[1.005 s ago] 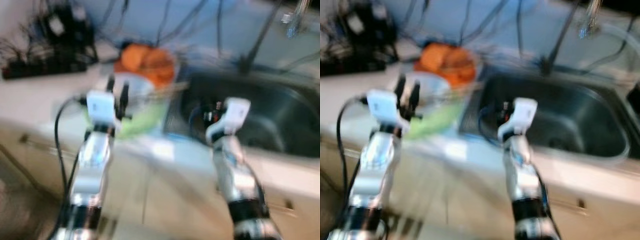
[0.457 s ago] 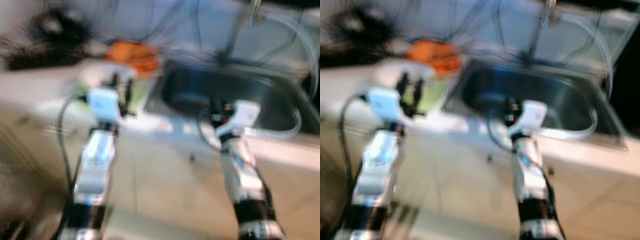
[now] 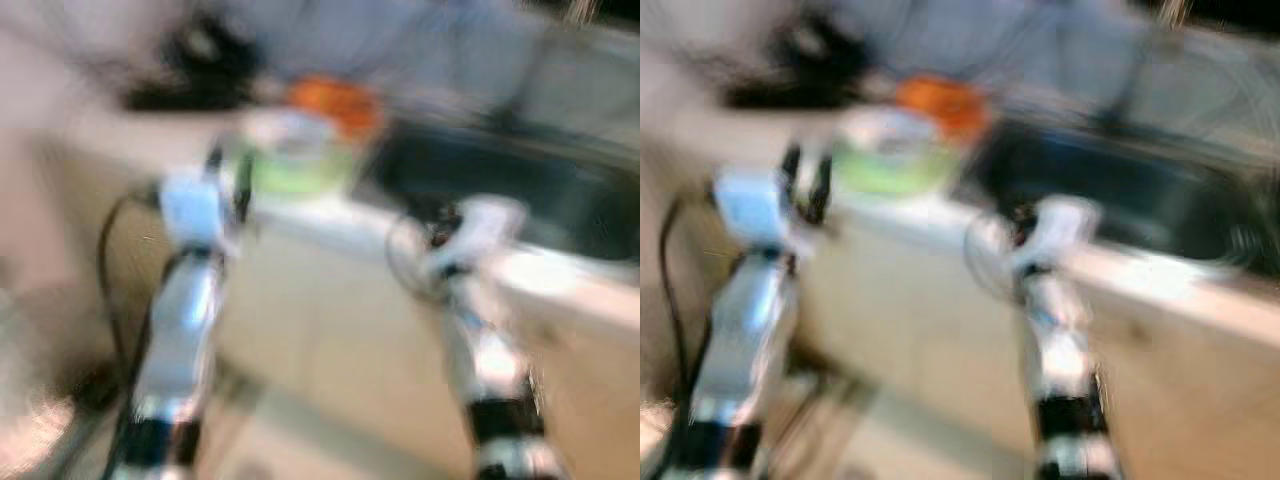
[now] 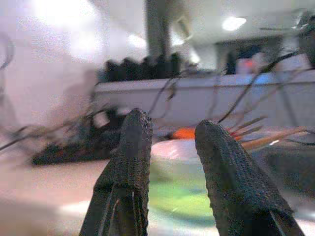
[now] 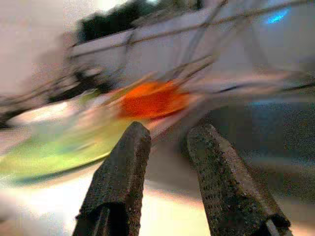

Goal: Kitchen organization

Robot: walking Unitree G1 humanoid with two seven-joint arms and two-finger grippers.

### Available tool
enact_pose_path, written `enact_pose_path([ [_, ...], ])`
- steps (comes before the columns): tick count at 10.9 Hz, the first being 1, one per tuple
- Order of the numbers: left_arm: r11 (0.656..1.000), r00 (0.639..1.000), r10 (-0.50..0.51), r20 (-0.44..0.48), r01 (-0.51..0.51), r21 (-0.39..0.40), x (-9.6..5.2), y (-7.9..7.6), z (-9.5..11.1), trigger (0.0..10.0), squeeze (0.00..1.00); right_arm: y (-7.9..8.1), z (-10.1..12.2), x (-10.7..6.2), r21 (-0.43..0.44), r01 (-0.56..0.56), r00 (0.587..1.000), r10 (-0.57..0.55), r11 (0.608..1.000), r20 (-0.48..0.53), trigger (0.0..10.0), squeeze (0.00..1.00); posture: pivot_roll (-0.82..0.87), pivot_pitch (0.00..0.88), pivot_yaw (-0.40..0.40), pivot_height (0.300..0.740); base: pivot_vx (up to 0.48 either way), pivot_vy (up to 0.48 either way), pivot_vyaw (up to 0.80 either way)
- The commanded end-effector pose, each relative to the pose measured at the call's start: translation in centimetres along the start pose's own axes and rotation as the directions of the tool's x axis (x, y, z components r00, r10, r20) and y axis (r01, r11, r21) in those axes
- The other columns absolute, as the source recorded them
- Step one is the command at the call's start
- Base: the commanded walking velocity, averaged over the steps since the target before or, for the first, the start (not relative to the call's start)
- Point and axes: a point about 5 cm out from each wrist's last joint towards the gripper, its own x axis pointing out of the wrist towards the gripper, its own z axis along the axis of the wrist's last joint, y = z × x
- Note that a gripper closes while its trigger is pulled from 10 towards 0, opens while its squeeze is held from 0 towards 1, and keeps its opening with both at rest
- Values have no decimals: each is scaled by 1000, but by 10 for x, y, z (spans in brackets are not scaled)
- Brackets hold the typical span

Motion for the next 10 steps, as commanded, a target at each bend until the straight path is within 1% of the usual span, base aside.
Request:
enact_pose_path([
  [1, 1000, 1000, -20, 21, 20, 1, 8, -6, 7, 10000, 0, -7, 4, 1, -20, 14, 1000, -14, 1000, 2, 10000, 0, 204, 42, -60, 740, 0, 0, 0],
  [2, 1000, 1000, -19, 17, 19, 1, 7, -6, 7, 10000, 0, -6, 4, 1, -28, 9, 1000, -9, 1000, 2, 10000, 0, 203, 44, -60, 740, 0, 0, 0],
  [7, 1000, 1000, -19, -2, 19, 1, 6, -6, 4, 10000, 0, -5, 2, 1, -9, 9, 1000, -9, 1000, -7, 10000, 0, 207, 45, -65, 740, 340, 0, 0],
  [10, 1000, 1000, -22, 11, 21, 19, 7, -7, 5, 10000, 0, -4, 2, 2, -13, 6, 1000, -6, 1000, -2, 10000, 0, 205, 43, -62, 740, 0, 0, 0],
])
